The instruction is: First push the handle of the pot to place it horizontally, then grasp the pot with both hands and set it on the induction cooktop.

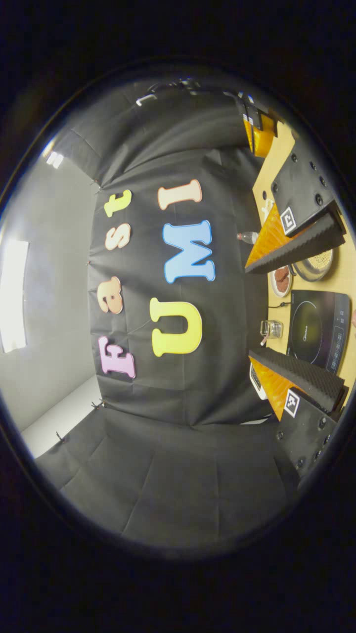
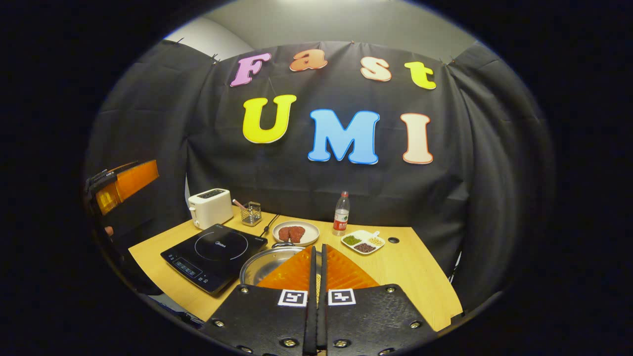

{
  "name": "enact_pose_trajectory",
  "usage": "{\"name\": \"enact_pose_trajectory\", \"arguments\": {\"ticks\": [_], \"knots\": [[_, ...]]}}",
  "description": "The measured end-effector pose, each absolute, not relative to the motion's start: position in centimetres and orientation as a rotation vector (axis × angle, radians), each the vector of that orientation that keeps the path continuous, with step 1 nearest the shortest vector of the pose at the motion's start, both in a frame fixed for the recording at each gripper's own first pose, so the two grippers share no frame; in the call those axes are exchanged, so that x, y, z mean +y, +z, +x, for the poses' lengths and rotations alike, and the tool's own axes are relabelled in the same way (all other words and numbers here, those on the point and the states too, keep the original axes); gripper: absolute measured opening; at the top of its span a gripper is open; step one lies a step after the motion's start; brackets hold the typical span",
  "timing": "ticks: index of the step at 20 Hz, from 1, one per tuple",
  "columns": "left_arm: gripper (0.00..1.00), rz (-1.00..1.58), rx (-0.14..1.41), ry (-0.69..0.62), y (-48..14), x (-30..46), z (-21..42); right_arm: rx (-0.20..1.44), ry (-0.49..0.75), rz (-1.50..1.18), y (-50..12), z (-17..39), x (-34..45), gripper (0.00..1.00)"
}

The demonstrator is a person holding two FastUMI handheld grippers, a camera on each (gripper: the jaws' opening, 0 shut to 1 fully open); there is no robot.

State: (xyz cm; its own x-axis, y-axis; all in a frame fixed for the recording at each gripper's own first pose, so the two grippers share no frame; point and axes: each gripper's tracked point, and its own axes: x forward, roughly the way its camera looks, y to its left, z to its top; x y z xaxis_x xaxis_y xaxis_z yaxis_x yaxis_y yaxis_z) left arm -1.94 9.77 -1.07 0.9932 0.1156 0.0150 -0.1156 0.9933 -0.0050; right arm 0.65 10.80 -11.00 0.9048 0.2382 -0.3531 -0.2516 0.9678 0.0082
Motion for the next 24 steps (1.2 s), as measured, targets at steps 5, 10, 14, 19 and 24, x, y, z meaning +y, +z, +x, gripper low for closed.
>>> {"name": "enact_pose_trajectory", "arguments": {"ticks": [5, 10, 14, 19, 24], "knots": [[0.98, -0.009, 0.002, 0.147, -2.2, 12.9, -2.0, 0.478, 0.294, -0.056, -15.3, -0.1, 13.1, 0.01], [1.00, -0.009, 0.008, 0.172, -2.8, 15.7, -2.1, 0.574, 0.337, -0.084, -19.1, -0.7, 15.4, 0.01], [1.00, -0.016, 0.016, 0.193, -3.5, 17.6, -2.3, 0.664, 0.368, -0.103, -22.0, -1.3, 16.9, 0.01], [1.00, -0.030, 0.022, 0.204, -4.3, 19.8, -2.5, 0.789, 0.377, -0.105, -25.5, -2.8, 17.8, 0.01], [1.00, -0.017, 0.021, 0.211, -4.6, 21.1, -2.8, 0.882, 0.389, -0.111, -28.4, -4.6, 18.8, 0.01]]}}
